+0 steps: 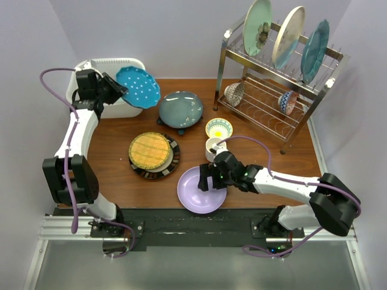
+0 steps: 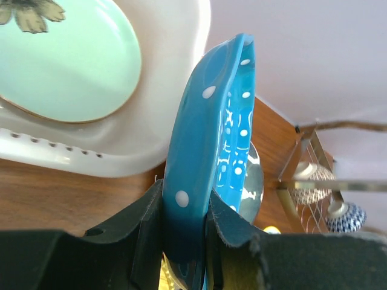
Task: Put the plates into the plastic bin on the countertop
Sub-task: Place the plate in the plastic bin.
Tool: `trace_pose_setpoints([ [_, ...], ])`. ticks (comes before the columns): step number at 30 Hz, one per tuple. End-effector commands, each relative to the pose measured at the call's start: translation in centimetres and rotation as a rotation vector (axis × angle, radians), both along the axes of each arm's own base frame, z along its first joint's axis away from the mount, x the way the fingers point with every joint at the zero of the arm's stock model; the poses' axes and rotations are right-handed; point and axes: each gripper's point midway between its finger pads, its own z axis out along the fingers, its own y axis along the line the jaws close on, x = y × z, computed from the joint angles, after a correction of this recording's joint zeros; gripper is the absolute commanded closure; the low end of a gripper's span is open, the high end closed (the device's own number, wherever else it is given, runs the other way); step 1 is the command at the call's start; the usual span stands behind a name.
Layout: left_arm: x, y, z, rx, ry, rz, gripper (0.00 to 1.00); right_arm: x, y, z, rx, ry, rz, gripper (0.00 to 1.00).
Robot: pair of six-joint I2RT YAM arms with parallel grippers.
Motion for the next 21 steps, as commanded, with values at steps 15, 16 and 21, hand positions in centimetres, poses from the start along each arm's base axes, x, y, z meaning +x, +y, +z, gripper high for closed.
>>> trace_pose_setpoints([
  [15, 6.5, 6.6, 10.8, -0.066, -0.332, 0.192, 1.0, 0.3, 0.2, 0.1, -0.004, -0.023, 0.016, 0.01],
  [16, 6.6, 6.7, 10.8, -0.071, -0.335, 0.193, 1.0, 0.3, 0.2, 0.1, -0.004, -0.021, 0.013, 0.01],
  [21, 7.6, 7.8, 10.0, -0.071, -0.322, 0.231, 1.0, 0.3, 0.3, 0.1, -0.004, -0.021, 0.019, 0.01],
])
